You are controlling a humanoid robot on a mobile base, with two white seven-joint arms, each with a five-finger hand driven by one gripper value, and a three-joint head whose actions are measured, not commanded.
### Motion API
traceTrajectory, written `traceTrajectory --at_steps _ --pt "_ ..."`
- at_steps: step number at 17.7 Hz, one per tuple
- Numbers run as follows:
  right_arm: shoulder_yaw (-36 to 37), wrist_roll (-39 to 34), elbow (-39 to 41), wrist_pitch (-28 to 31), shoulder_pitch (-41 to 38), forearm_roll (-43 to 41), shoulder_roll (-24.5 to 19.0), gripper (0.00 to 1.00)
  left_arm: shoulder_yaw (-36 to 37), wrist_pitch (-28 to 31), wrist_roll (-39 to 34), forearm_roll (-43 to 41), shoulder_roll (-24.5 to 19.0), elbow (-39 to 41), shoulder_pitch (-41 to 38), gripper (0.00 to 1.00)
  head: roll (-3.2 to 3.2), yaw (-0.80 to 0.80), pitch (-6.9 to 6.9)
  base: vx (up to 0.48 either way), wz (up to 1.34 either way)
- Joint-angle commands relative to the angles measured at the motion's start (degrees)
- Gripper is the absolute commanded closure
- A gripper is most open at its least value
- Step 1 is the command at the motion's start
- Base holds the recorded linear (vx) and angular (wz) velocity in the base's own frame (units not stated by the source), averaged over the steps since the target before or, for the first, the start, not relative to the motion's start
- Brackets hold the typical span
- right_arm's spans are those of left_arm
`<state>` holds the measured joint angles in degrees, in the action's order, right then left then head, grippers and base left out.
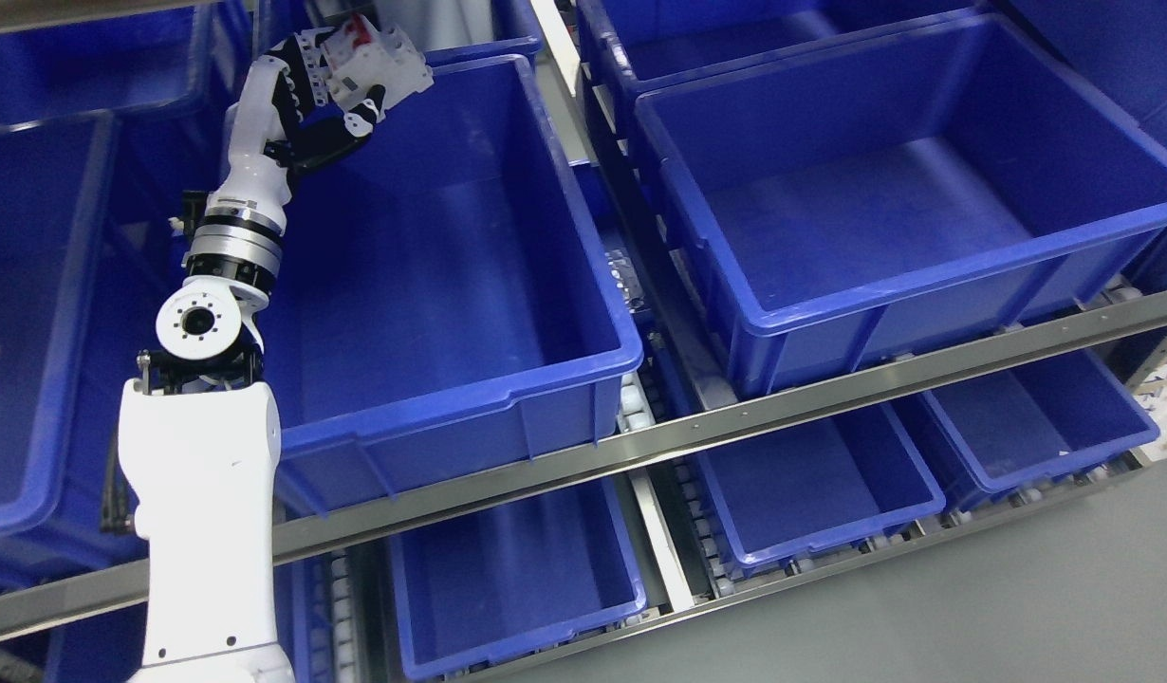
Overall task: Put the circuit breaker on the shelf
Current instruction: 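Lower the left hand with the breaker into the upper blue bin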
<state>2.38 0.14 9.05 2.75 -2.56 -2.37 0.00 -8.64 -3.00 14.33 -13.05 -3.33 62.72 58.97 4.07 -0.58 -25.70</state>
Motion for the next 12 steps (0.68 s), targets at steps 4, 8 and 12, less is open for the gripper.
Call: traceTrajectory --at_steps 4,8,12 --pt "0.0 0.03 0.0 -0.03 0.01 0.0 1.0 0.0 6.18 0.89 3.24 -5.5 -5.28 -22.37 3.87 0.94 0.0 0.0 0.0 0.13 -0.24" --pt "0.0 0.03 0.0 -0.03 -0.07 0.0 1.0 0.0 8.47 8.71 6.05 -5.68 -8.0 -23.87 7.48 0.94 0.0 0.0 0.0 0.127 -0.25" --pt "0.0 0.03 0.0 -0.03 -0.07 0.0 1.0 0.0 4.08 9.33 6.32 -5.24 -11.7 -18.78 7.65 0.94 0.0 0.0 0.0 0.076 -0.15"
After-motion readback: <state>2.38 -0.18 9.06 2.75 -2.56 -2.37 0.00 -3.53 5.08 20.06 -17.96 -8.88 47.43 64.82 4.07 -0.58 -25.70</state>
